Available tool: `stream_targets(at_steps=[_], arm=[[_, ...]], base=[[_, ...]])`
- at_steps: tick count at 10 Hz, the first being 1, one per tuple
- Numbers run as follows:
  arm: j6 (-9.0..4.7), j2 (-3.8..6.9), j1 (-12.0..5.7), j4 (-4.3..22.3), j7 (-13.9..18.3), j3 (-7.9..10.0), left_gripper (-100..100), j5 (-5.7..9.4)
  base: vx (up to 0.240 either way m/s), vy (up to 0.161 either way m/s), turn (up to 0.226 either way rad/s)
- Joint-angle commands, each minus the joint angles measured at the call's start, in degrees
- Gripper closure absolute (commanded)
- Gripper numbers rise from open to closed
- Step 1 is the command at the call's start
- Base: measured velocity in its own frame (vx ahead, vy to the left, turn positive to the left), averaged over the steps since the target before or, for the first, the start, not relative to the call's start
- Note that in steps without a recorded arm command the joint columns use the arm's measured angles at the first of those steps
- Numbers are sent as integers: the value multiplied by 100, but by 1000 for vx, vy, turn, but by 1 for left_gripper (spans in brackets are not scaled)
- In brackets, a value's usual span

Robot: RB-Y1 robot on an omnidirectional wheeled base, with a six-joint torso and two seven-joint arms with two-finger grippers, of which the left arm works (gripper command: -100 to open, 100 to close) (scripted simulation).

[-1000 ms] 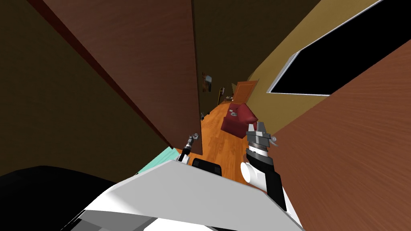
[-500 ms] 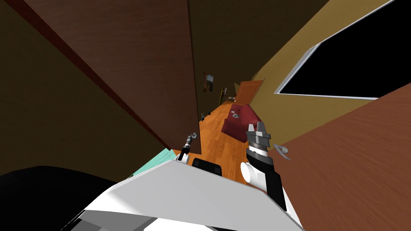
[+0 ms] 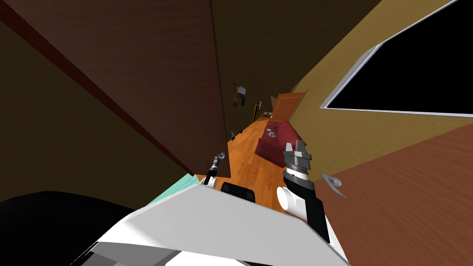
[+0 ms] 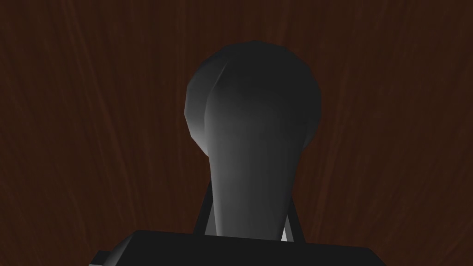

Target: Push the door open

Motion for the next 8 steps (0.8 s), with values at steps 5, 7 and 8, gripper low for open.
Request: stream_targets(at_steps=[5, 7, 8], arm=[[48, 120, 21, -138, -86, 256, 100, 118], [45, 151, 13, -124, -125, 380, 100, 178], [44, 160, 8, -117, -145, 446, 100, 209]], base=[[177, -33, 38], [111, -3, 18], [243, -76, 113]])
